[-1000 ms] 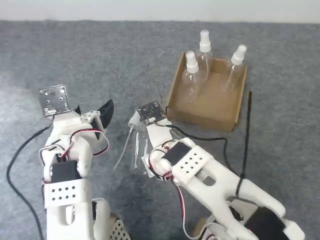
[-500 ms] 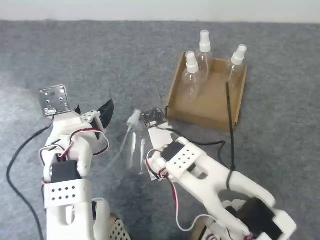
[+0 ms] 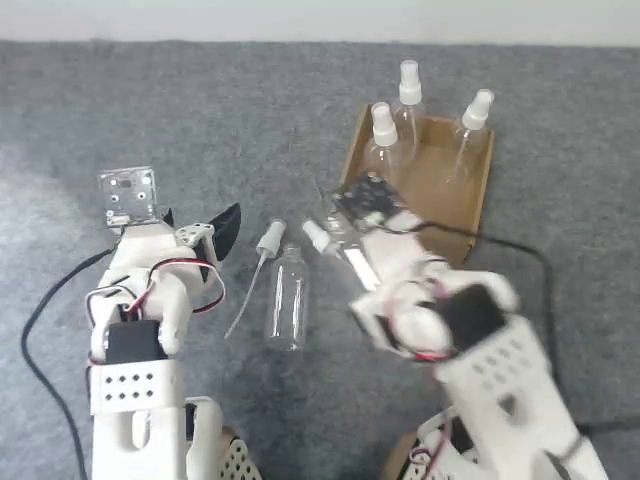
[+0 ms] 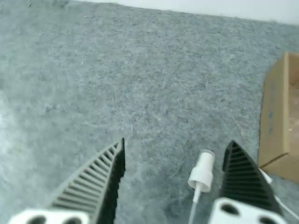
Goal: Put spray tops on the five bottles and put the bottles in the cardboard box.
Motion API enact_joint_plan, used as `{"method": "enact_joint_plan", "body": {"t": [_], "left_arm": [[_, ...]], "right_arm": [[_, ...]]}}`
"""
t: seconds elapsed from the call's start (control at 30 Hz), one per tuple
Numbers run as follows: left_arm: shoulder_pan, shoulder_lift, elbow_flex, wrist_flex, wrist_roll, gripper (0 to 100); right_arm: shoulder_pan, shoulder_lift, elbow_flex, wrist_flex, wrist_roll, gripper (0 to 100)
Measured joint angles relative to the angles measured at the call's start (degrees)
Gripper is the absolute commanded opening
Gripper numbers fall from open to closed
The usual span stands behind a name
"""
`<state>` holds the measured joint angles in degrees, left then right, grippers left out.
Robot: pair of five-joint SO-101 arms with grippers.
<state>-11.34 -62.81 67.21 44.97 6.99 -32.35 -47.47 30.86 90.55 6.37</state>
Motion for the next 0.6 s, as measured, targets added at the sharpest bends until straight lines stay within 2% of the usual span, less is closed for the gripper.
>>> {"method": "enact_joint_plan", "body": {"t": [0.1, 0.2, 0.33, 0.47, 0.6], "left_arm": [[0.26, 0.70, -2.64, 2.73, -1.14, 31], [2.02, 5.54, -6.59, 4.66, -3.69, 31], [6.15, 19.16, -14.51, 8.79, -8.09, 31], [8.79, 35.78, -26.29, 14.24, -11.43, 26], [9.23, 51.25, -39.03, 17.67, -13.45, 25]], "right_arm": [[9.05, -1.67, -4.57, 8.88, 14.24, 0.9], [21.89, -1.23, -5.19, 9.49, 21.80, 0.8], [40.88, 3.08, -5.19, 7.74, 32.00, 0.8], [56.79, 11.52, -5.19, -1.05, 36.57, 0.9], [65.58, 24.35, -5.19, -10.29, 38.68, 0.9]]}}
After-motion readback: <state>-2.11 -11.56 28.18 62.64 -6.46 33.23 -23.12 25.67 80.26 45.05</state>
